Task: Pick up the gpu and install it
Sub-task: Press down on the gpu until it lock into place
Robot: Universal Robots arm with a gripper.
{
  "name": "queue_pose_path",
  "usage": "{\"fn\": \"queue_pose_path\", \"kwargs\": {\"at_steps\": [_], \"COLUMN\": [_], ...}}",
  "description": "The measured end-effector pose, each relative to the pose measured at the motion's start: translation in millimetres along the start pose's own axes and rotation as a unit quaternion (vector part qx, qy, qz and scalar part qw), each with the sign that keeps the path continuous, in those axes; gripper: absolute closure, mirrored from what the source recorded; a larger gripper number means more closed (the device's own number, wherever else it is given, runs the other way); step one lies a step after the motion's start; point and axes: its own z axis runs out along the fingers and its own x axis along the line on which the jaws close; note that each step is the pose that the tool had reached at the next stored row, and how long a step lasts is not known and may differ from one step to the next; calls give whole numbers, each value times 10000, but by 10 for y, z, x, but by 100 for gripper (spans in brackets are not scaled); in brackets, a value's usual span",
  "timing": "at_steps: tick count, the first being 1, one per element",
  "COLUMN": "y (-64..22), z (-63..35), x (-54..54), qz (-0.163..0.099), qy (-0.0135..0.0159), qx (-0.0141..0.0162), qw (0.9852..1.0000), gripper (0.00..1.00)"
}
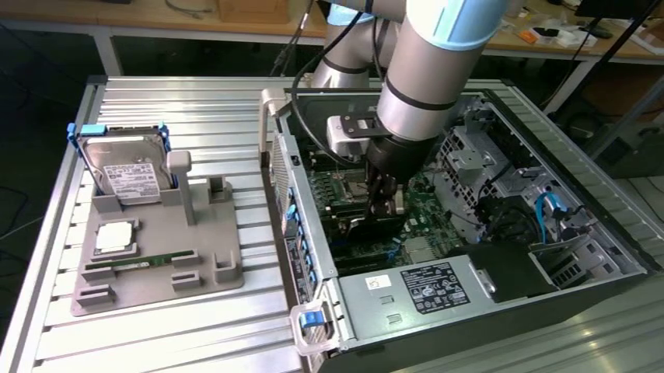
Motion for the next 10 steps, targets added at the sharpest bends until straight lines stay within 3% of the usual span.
{"fn": "queue_pose_path", "kwargs": {"at_steps": [1,3,10], "y": [0,-6,-5], "z": [9,-165,-184], "x": [-1,-11,-11], "qz": [0,0,0], "qy": [-3,-9,-8], "qx": [0,6,6], "qw": [10000,10000,10000], "gripper": [89,89,89]}}
